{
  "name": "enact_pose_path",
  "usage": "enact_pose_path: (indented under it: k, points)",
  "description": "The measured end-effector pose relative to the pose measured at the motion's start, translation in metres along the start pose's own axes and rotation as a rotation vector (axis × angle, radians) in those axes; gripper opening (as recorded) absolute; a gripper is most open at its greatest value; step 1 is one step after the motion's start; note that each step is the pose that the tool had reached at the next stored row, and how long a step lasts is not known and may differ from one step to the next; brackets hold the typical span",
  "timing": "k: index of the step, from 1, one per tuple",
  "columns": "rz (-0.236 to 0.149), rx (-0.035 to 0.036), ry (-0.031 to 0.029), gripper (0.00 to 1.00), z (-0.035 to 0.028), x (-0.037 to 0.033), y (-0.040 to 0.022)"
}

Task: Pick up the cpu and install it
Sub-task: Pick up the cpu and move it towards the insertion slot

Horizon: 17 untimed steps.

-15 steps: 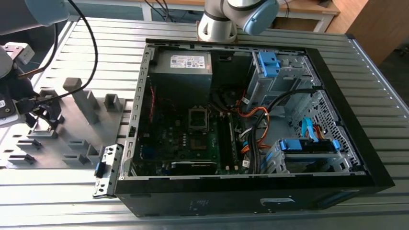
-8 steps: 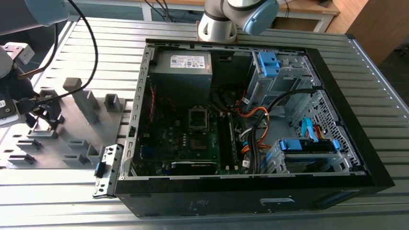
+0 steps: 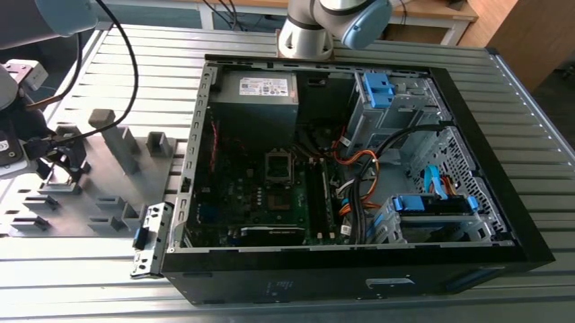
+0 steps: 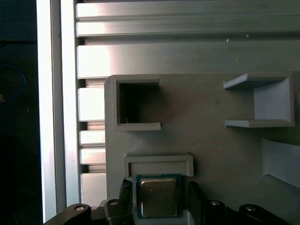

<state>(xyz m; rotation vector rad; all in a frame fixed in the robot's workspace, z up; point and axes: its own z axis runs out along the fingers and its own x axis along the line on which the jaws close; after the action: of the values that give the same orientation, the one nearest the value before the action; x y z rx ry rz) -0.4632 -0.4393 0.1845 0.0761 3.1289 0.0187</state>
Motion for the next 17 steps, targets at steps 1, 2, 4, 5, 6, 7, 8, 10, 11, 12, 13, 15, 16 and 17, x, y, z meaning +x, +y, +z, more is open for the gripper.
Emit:
enact_pose_path:
  k: [1,2,4,5,6,7,8,10,11,12,13,15,16,17]
  points:
    - [-0.001,0.0,0.0,0.59,0.0,0.0,0.0]
    - [-0.002,0.0,0.0,0.59,0.0001,0.0,0.0]
    - [-0.008,-0.0001,0.0001,0.59,0.0002,0.0,0.0]
    - [-0.011,-0.0001,0.0002,0.59,0.0002,0.0,0.0]
    - [-0.015,-0.0001,0.0003,0.59,0.0002,0.0,0.0]
    - [-0.018,-0.0002,0.0003,0.59,0.0002,0.0,0.0]
    - [-0.022,-0.0002,0.0004,0.59,0.0003,0.0,0.0]
    - [-0.024,-0.0002,0.0003,0.59,0.0003,0.0,0.0]
    - [-0.025,-0.0002,0.0003,0.59,0.0003,0.0,0.0]
    - [-0.025,-0.0003,0.0004,0.59,0.0003,0.0,0.0]
    - [-0.025,-0.0003,0.0003,0.59,0.0003,0.0,0.0]
    - [-0.025,-0.0003,0.0004,0.59,0.0003,0.0,0.0]
    - [-0.025,-0.0002,0.0004,0.59,0.0002,0.0,0.0]
    - [-0.025,-0.0003,0.0003,0.59,0.0003,0.0,0.0]
